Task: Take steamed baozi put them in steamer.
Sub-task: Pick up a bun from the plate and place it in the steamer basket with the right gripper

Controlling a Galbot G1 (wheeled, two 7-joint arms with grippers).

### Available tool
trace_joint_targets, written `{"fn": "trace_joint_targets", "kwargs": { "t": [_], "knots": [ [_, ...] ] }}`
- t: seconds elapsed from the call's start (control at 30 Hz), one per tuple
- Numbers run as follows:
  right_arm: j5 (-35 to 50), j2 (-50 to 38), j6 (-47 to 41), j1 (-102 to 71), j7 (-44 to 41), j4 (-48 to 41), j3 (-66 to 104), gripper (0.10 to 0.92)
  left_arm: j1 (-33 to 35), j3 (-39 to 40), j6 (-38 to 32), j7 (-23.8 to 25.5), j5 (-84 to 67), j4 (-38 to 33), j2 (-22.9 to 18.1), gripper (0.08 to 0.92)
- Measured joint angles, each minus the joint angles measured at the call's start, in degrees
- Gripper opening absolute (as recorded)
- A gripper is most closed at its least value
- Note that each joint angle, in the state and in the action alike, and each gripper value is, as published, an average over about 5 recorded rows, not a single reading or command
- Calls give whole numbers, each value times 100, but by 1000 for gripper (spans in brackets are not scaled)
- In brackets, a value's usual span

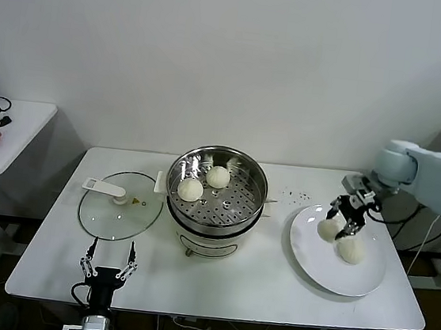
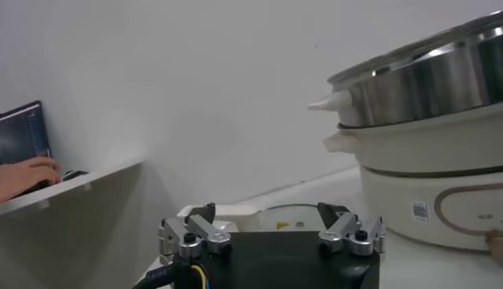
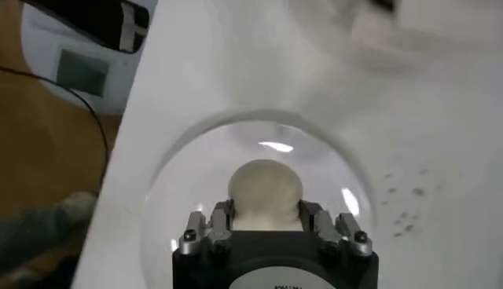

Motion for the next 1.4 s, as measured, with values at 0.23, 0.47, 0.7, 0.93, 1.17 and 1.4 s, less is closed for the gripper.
{"fn": "trace_joint_targets", "kwargs": {
  "t": [0.23, 0.47, 0.7, 0.93, 1.17, 1.4],
  "knots": [
    [-191, 580, 1617, 431, 201, -394, -73, 543, -35, -3, 0, 0, 0, 71, 0, 823],
    [-499, 1192, 2880, 779, 465, -422, -42, 543, -81, -3, 30, 1, -8, 100, 0, 823],
    [-822, 1835, 3556, 894, 733, -434, 108, 543, -77, -49, 40, 4, -55, 96, 0, 823],
    [-1025, 2479, 3916, 836, 932, -462, 266, 547, -56, -64, 38, 5, -106, 58, 0, 823],
    [-1111, 2989, 4056, 666, 1020, -406, 322, 551, -16, -66, 27, 5, -138, 4, 0, 823],
    [-1188, 3277, 4056, 504, 1022, -396, 309, 551, -28, -104, 13, 8, -198, 4, 0, 823]
  ]
}}
